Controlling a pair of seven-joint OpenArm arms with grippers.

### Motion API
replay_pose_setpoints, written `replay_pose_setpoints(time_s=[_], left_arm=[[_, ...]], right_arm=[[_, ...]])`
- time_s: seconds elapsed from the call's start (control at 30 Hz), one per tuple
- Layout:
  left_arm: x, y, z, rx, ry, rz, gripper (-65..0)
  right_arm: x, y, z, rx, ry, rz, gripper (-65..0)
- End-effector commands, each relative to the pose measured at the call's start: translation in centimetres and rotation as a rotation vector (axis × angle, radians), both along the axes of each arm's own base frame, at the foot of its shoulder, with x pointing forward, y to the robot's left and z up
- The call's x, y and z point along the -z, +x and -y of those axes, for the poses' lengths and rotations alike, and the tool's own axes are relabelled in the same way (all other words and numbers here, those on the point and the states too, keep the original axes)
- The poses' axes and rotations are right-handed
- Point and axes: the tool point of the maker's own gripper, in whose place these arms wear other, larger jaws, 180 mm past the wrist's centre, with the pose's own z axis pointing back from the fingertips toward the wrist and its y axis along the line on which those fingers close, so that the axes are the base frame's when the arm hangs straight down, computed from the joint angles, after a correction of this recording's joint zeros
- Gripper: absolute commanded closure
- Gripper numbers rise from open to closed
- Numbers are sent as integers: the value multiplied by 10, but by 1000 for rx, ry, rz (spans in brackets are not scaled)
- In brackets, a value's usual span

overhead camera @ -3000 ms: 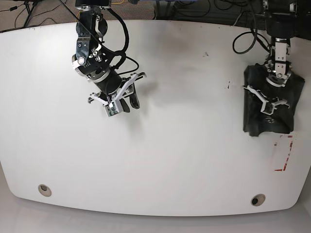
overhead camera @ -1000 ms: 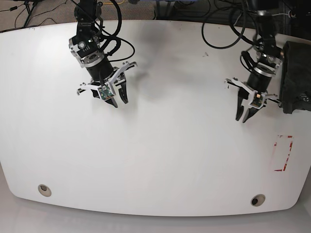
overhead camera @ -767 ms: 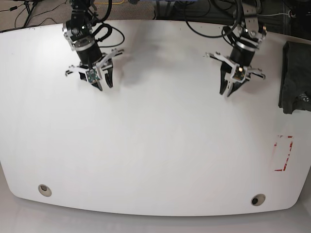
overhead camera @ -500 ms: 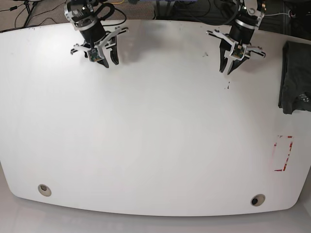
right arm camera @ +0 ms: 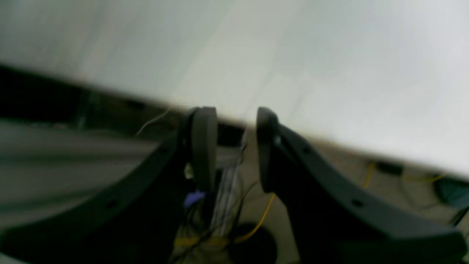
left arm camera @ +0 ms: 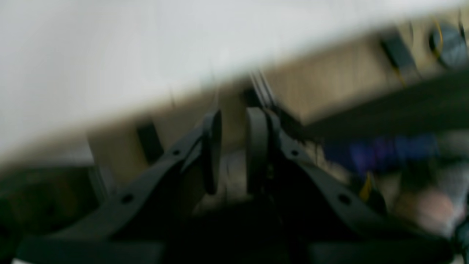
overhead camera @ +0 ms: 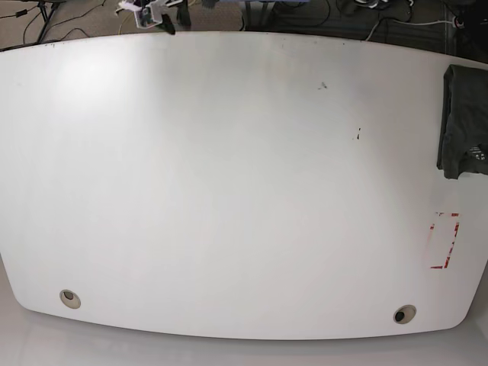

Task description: Layout the t-shirt on the table in an organized manner, then fold the t-shirt properly

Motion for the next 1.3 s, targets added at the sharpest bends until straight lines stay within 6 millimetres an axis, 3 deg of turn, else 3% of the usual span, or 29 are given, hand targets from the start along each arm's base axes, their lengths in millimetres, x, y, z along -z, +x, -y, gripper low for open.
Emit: replay_pose_setpoints(time_s=[0.0,0.1,0.3,0.43,0.63,1.0,1.17,1.27], left_arm=[[-8,-22,-1,-10,-10,-38,-101],[-5,-42,-5,-16,-2,-93,-101],[25,-87,-17,-39,2,-231,-101],[52,-78,-26,-50,4,-236,-101],[100,-73,-35,-104,-7,-280,-101],[172,-61,-36,-208,-56,-380,-101],[193,-63,-31,-241,-80,-435,-101],[204,-64,-27,-262,-96,-472,-101]], right_arm=[[-6,-20,-3,1,20,-26,-173],[-5,-43,-11,-6,40,-87,-173],[8,-91,-28,-23,86,-226,-173],[34,-118,-25,-40,90,-315,-173],[83,-137,-20,-43,106,-377,-173],[154,-129,-3,3,101,-426,-173],[173,-123,5,25,94,-446,-173],[183,-121,19,23,69,-464,-173]])
